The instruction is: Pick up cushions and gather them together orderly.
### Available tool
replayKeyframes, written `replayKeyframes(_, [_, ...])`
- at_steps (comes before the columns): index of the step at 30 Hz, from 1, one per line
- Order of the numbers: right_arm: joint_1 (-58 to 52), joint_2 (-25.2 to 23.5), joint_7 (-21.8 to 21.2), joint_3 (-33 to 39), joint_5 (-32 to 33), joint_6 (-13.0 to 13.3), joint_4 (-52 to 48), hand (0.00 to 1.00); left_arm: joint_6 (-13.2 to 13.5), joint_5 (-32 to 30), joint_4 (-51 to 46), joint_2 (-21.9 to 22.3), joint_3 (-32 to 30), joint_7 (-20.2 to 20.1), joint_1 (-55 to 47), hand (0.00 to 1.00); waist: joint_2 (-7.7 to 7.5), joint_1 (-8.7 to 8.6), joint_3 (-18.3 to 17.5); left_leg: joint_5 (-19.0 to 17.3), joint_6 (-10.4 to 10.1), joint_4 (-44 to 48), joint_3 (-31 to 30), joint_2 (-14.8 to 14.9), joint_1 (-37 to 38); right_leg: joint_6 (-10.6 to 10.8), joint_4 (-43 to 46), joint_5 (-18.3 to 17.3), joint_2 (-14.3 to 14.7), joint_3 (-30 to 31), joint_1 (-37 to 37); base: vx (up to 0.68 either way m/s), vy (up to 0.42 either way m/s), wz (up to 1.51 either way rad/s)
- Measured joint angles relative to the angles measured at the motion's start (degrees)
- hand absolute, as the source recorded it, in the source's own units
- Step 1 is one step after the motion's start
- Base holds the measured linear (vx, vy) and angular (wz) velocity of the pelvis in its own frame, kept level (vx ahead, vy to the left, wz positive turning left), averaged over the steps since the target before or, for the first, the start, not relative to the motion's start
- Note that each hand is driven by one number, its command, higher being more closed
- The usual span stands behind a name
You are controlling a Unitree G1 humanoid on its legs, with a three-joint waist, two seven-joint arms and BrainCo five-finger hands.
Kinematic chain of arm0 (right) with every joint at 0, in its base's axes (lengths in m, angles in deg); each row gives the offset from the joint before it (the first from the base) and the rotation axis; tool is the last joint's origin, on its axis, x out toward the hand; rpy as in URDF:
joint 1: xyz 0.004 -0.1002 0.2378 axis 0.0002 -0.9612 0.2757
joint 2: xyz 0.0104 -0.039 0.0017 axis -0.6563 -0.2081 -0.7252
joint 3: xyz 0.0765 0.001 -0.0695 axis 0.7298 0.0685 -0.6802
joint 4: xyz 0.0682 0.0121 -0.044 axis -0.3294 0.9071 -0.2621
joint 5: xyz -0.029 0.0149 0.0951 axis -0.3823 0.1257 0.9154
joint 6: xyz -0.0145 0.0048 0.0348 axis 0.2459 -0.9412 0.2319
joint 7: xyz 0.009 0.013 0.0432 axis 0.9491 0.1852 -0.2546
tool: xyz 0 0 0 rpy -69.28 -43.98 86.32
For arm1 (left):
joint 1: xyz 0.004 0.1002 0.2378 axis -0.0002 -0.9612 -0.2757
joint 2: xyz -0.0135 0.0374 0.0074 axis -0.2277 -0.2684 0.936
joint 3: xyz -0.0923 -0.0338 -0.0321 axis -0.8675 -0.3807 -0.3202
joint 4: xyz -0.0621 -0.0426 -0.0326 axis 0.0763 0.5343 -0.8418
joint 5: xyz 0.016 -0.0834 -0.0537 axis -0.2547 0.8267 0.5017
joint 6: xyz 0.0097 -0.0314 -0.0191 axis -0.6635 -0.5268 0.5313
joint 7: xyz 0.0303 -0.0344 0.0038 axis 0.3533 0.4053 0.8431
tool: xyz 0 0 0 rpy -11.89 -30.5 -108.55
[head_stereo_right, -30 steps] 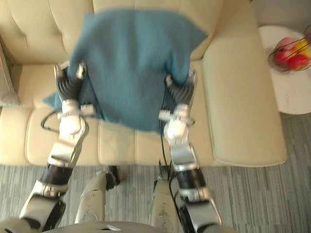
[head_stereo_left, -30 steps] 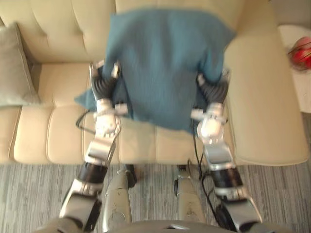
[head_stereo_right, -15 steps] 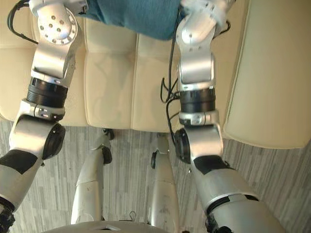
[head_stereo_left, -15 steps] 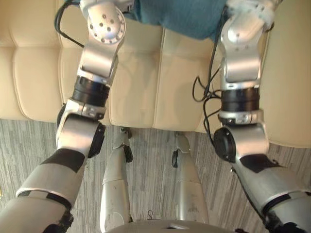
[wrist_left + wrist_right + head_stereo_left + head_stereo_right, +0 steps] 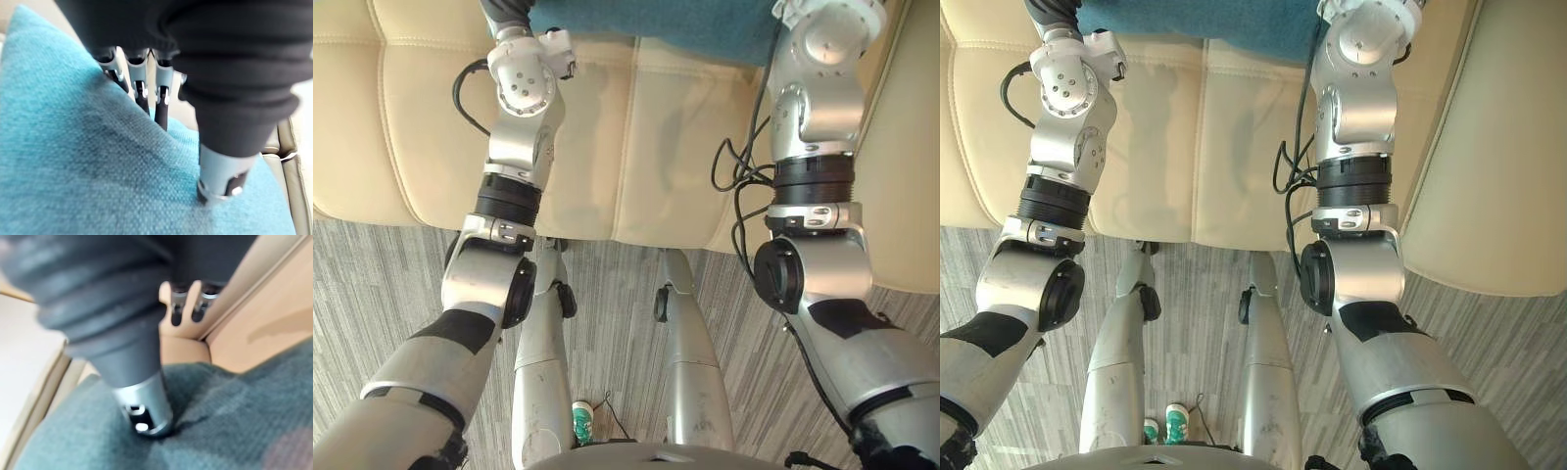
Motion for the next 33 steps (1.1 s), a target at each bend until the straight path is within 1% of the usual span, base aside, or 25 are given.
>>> replayKeyframes(4, [-4.33,-0.17,-1.70,1.62,2.30,0.76,-0.05,0.00,0.66,1.35,-0.87,-0.10,-1.42,-0.29,-2.56,0.00,-0.23,0.05,0.13,-0.04,-0.01,-0.04,0.98,0.23,1.37,-0.23,0.82,-0.19,0.31,1.15,0.26,-0.03,-0.025,-0.11])
replayKeyframes(6, [-6.41,-0.12,-2.10,2.19,3.63,1.44,-0.08,0.00,1.06,2.29,-1.12,-0.56,-2.62,-0.44,-3.83,0.00,-0.90,0.08,0.50,-0.10,-0.05,-0.04,1.64,0.39,2.47,-0.36,1.49,-0.33,0.62,1.92,0.39,-0.05,-0.040,-0.15])
replayKeyframes(11, [-11.65,0.60,-3.61,5.09,5.18,2.14,-3.61,0.00,1.08,3.33,-4.00,-4.04,-3.95,-1.69,-7.65,0.00,-1.16,-0.42,0.65,-0.14,-0.09,0.06,1.96,0.63,4.31,-0.36,1.93,-0.34,0.90,2.34,1.74,-0.07,-0.049,-0.06])
replayKeyframes(12, [-13.76,1.64,-4.52,5.74,5.43,2.61,-5.11,0.00,1.03,3.30,-5.78,-5.74,-5.08,-2.43,-9.49,0.00,-1.19,-0.30,0.66,-0.20,-0.16,0.08,2.11,0.80,5.41,-0.37,1.95,-0.35,1.04,2.40,2.62,-0.05,-0.042,-0.04])
replayKeyframes(13, [-14.51,2.17,-4.69,5.74,5.44,2.66,-5.79,0.00,1.03,3.29,-6.83,-6.37,-5.69,-2.56,-10.35,0.00,-1.19,-0.29,0.66,-0.23,-0.16,0.11,2.17,0.83,5.75,-0.39,2.00,-0.39,1.07,2.43,2.92,-0.07,-0.064,-0.08])
replayKeyframes(14, [-16.93,3.79,-5.37,6.05,5.30,2.96,-8.36,0.00,1.21,3.29,-10.26,-8.75,-7.63,-2.87,-13.41,0.00,-1.26,-0.12,0.70,-0.44,-0.19,0.16,2.58,0.94,7.13,-0.47,2.07,-0.47,1.19,2.77,4.04,-0.06,-0.054,-0.08])
replayKeyframes(15, [-17.92,4.43,-5.57,6.05,5.30,2.99,-9.37,0.00,1.30,3.29,-11.27,-9.58,-8.22,-2.92,-14.52,0.00,-1.29,-0.02,0.72,-0.52,-0.17,0.17,2.77,0.95,7.62,-0.49,2.07,-0.49,1.21,2.94,4.42,-0.06,-0.063,-0.12])
replayKeyframes(17, [-23.40,7.17,-6.88,6.72,4.65,3.51,-15.24,0.00,1.68,3.28,-16.60,-12.53,-11.19,-3.53,-20.71,0.00,-1.31,0.53,0.73,-1.64,-0.18,1.02,3.21,1.06,9.71,-0.44,2.40,-0.92,1.28,3.55,6.24,-0.04,-0.051,-0.13])
replayKeyframes(18, [-28.64,8.33,-7.09,8.30,3.20,4.23,-19.29,0.00,2.11,3.28,-20.59,-13.40,-13.90,-3.62,-25.92,0.00,-1.30,0.61,0.72,-2.76,-0.11,2.47,3.16,1.23,11.27,-0.48,3.89,-2.14,1.26,3.52,7.79,-0.04,-0.068,-0.04])
replayKeyframes(21, [-40.31,9.24,-8.67,11.57,0.39,5.19,-25.02,0.00,3.31,3.28,-26.55,-13.28,-16.78,-4.11,-37.30,0.00,-1.30,0.58,0.58,-4.97,-0.28,3.96,2.73,1.28,15.79,-0.92,7.22,-5.60,1.13,3.21,11.77,-0.01,-0.057,0.08])
replayKeyframes(22, [-44.91,9.09,-9.25,11.82,0.19,6.05,-28.37,0.00,3.80,3.27,-29.76,-12.57,-17.66,-4.45,-42.92,0.00,-1.30,0.60,0.36,-6.07,-0.60,4.90,2.48,1.27,16.95,-1.41,8.37,-7.01,1.01,3.08,12.81,0.01,-0.038,0.05])
replayKeyframes(23, [-46.41,8.89,-9.57,11.84,-0.26,6.25,-29.47,0.00,3.96,3.26,-30.75,-11.90,-18.00,-4.72,-44.62,0.00,-1.29,0.68,0.32,-6.42,-0.76,5.12,2.47,1.26,17.33,-1.28,8.75,-7.33,0.93,3.02,13.09,0.02,-0.036,0.05])
replayKeyframes(24, [-50.79,7.92,-10.88,11.58,-1.82,6.65,-31.25,0.00,4.12,3.23,-32.64,-9.20,-18.56,-5.26,-49.38,0.00,-1.26,0.87,0.23,-6.69,-0.60,5.34,2.20,1.11,18.65,-1.27,9.63,-8.17,0.63,2.55,14.18,0.03,-0.033,0.06])
replayKeyframes(25, [-53.23,6.64,-11.56,11.26,-1.94,6.80,-31.77,0.00,4.22,3.22,-33.19,-7.18,-18.62,-5.54,-51.74,0.00,-1.25,0.92,0.22,-6.88,-0.53,5.53,1.89,1.09,19.65,-1.30,9.99,-8.76,0.57,2.29,15.20,0.05,-0.051,0.12])
replayKeyframes(28, [-63.75,-0.64,-15.64,8.59,-2.11,6.91,-31.58,0.00,3.83,3.14,-32.80,0.95,-16.13,-8.13,-62.55,0.00,-1.28,0.90,-0.36,-8.63,-1.29,6.62,0.77,1.13,26.03,-1.24,11.47,-10.98,0.27,0.72,22.19,0.09,-0.043,0.18])
replayKeyframes(29, [-70.39,-4.77,-18.48,6.57,-3.83,6.92,-31.27,0.00,3.17,2.86,-31.20,3.90,-13.86,-10.47,-69.11,0.00,-1.25,1.13,-3.03,-10.48,-1.48,7.32,0.22,1.13,29.19,-1.35,12.02,-12.80,0.08,0.03,25.78,0.14,-0.030,0.16])
replayKeyframes(30, [-72.28,-5.80,-19.35,5.90,-4.03,6.93,-31.10,0.00,3.06,2.13,-30.24,4.57,-13.49,-11.24,-70.76,0.00,-1.31,1.20,-3.78,-10.71,-1.75,7.47,0.18,1.13,30.30,-1.33,11.99,-13.11,0.05,-0.09,26.94,0.17,-0.016,0.13])
replayKeyframes(31, [-76.48,-8.03,-21.40,4.68,-4.11,7.15,-29.56,0.00,2.51,0.96,-27.08,5.79,-12.81,-12.80,-74.22,0.00,-1.23,1.14,-6.60,-12.34,-1.46,8.23,0.03,1.16,31.89,-1.30,11.74,-14.25,-0.14,-0.51,28.96,0.09,-0.005,0.06])
replayKeyframes(32, [-77.37,-8.68,-22.29,4.55,-4.18,7.29,-28.45,0.00,2.20,0.27,-25.68,6.17,-12.66,-13.41,-74.96,0.00,-1.25,1.06,-7.28,-12.64,-1.46,8.27,0.02,1.11,32.70,-1.65,11.67,-14.86,-0.28,-0.70,29.92,0.14,0.005,0.08])
replayKeyframes(33, [-79.31,-9.97,-24.19,3.50,-4.28,7.44,-24.37,0.00,1.25,-1.16,-21.53,6.89,-12.13,-15.13,-76.49,0.00,-1.29,1.09,-8.27,-13.51,-1.59,8.28,-0.06,0.99,35.96,-1.39,11.08,-15.29,-0.42,-0.98,33.62,0.09,0.015,0.06])
